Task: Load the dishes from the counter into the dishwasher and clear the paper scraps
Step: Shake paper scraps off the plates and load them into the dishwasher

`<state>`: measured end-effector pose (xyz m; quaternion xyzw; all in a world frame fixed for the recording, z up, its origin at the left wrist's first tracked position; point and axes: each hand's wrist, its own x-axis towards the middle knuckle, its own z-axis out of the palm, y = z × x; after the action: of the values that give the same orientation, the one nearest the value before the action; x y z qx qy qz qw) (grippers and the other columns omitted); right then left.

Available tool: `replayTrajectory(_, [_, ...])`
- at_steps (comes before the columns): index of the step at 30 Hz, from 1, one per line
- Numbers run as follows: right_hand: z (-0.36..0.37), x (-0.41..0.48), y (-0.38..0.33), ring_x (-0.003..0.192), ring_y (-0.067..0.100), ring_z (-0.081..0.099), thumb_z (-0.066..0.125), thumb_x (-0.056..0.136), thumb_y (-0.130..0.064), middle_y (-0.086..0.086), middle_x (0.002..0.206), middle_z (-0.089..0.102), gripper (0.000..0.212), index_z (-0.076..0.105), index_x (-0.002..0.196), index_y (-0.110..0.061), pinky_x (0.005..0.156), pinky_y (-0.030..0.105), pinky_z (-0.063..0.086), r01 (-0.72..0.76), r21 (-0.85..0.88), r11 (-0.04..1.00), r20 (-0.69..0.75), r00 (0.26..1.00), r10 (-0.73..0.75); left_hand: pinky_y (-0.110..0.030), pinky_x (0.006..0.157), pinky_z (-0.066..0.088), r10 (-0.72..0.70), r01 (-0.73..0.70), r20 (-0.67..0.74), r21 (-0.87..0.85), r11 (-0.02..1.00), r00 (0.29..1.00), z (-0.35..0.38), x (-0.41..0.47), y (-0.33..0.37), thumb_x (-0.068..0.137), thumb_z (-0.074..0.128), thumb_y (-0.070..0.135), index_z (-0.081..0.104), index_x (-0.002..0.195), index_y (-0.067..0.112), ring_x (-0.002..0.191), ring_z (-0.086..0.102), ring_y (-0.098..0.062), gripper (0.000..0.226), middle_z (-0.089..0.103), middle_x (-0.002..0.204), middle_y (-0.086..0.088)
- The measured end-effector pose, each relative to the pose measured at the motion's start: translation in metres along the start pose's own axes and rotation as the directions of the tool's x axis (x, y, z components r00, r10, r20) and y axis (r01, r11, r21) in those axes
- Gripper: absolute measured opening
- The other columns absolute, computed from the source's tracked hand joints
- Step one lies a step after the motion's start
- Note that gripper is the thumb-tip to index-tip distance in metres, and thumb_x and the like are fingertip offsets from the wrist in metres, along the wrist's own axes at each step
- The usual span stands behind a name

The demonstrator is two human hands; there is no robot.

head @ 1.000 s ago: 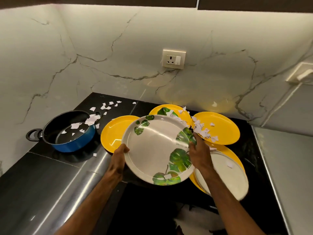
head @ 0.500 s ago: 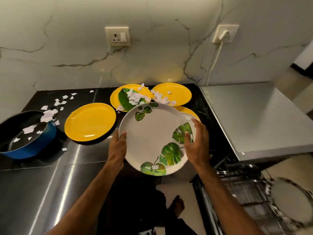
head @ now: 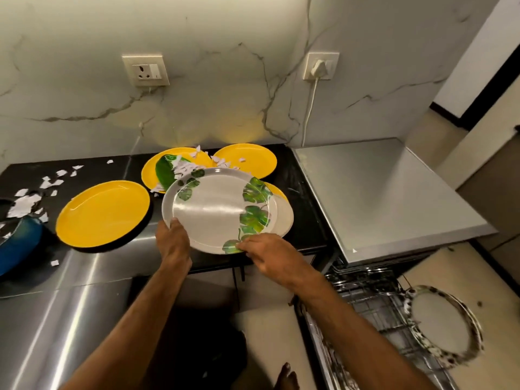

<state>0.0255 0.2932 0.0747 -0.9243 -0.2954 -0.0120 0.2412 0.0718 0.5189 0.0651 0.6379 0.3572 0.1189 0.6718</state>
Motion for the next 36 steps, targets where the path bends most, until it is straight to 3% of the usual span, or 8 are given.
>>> replayTrajectory(6, [-0.029, 0.046, 0.034, 0.104, 0.020, 0.067, 0.070, 0.096, -0.017, 0.003, 0.114, 0.076, 0.019, 0.081, 0.112, -0.020, 0.096, 0.034, 0.053, -0.032, 0.087, 0.996, 0.099, 0.995, 0.024, -0.050, 0.085, 0.061, -0.078, 0.057, -0.172, -0.123, 0.991, 0.982, -0.018, 0.037, -0.038, 0.082, 0.057, 0.033, 0.064, 0.126, 0.037, 0.100, 0.071, -0.023, 0.045, 0.073, 0.111, 0.003])
replayTrajectory(9, [-0.032, 0.074, 0.054, 0.100, 0.013, 0.070, 0.076, 0.090, -0.009, 0.001, 0.108, 0.078, 0.017, 0.083, 0.104, -0.016, 0.094, 0.030, 0.053, -0.129, 0.359, 0.924, -0.119, 0.976, 0.183, -0.053, 0.087, 0.060, -0.086, 0.047, -0.277, -0.145, 0.988, 0.957, -0.040, 0.059, -0.057, 0.078, 0.053, 0.035, 0.067, 0.120, 0.034, 0.099, 0.071, -0.025, 0.043, 0.075, 0.108, 0.002])
replayTrajectory(13, [-0.038, 0.101, 0.086, 0.121, 0.026, 0.063, 0.070, 0.094, -0.010, 0.009, 0.130, 0.069, 0.028, 0.074, 0.121, -0.016, 0.103, 0.036, 0.050, -0.231, 0.451, 0.862, -0.392, 0.817, 0.424, -0.040, 0.085, 0.057, -0.062, 0.014, -0.325, -0.148, 0.989, 0.944, -0.049, -0.002, -0.008, 0.092, 0.051, 0.021, 0.067, 0.124, 0.019, 0.099, 0.066, -0.024, 0.036, 0.070, 0.112, -0.003])
replayTrajectory(18, [-0.040, 0.082, 0.118, 0.111, 0.017, 0.066, 0.064, 0.101, -0.027, 0.001, 0.121, 0.072, 0.024, 0.074, 0.122, -0.020, 0.094, 0.031, 0.053, -0.307, 0.540, 0.783, -0.216, 0.849, 0.482, -0.035, 0.079, 0.045, -0.013, -0.028, -0.315, -0.125, 0.992, 0.949, -0.034, -0.015, -0.005, 0.103, 0.050, 0.019, 0.062, 0.133, 0.004, 0.098, 0.059, -0.025, 0.035, 0.064, 0.114, -0.012])
replayTrajectory(22, [-0.040, 0.049, 0.150, 0.109, 0.015, 0.068, 0.063, 0.101, -0.038, -0.001, 0.120, 0.073, 0.032, 0.070, 0.126, -0.020, 0.097, 0.037, 0.055, -0.402, 0.636, 0.659, -0.116, 0.794, 0.596, -0.031, 0.070, 0.045, 0.072, -0.072, -0.134, 0.002, 0.997, 0.988, 0.006, -0.022, -0.004, 0.103, 0.051, 0.021, 0.067, 0.123, 0.006, 0.094, 0.060, -0.027, 0.030, 0.068, 0.113, -0.014])
replayTrajectory(26, [-0.054, 0.001, 0.186, 0.108, 0.015, 0.069, 0.063, 0.101, -0.031, 0.002, 0.122, 0.073, 0.034, 0.067, 0.132, -0.018, 0.099, 0.036, 0.056, -0.424, 0.711, 0.561, -0.138, 0.698, 0.703, -0.037, 0.071, 0.052, 0.093, -0.106, 0.210, 0.054, 0.993, 0.973, 0.063, -0.038, 0.001, 0.102, 0.054, 0.029, 0.070, 0.101, 0.024, 0.090, 0.067, -0.033, 0.017, 0.074, 0.107, -0.015])
replayTrajectory(30, [-0.074, -0.059, 0.222, 0.096, 0.018, 0.070, 0.065, 0.097, -0.020, -0.002, 0.108, 0.075, 0.025, 0.073, 0.120, -0.020, 0.083, 0.028, 0.055, -0.458, 0.726, 0.512, -0.233, 0.537, 0.811, -0.037, 0.077, 0.056, 0.127, -0.186, 0.494, 0.072, 0.980, 0.860, 0.125, -0.062, 0.009, 0.104, 0.055, 0.024, 0.071, 0.103, 0.031, 0.087, 0.069, -0.021, 0.017, 0.076, 0.094, 0.005])
replayTrajectory(36, [-0.103, -0.152, 0.260, 0.091, 0.017, 0.071, 0.069, 0.092, -0.021, -0.004, 0.097, 0.075, 0.015, 0.074, 0.106, -0.020, 0.078, 0.030, 0.058, -0.474, 0.802, 0.364, -0.281, 0.239, 0.930, -0.040, 0.074, 0.059, 0.123, -0.376, 0.755, 0.171, 0.911, 0.643, 0.221, -0.093, 0.004, 0.101, 0.062, 0.036, 0.075, 0.109, 0.025, 0.091, 0.073, -0.023, 0.019, 0.077, 0.102, 0.000])
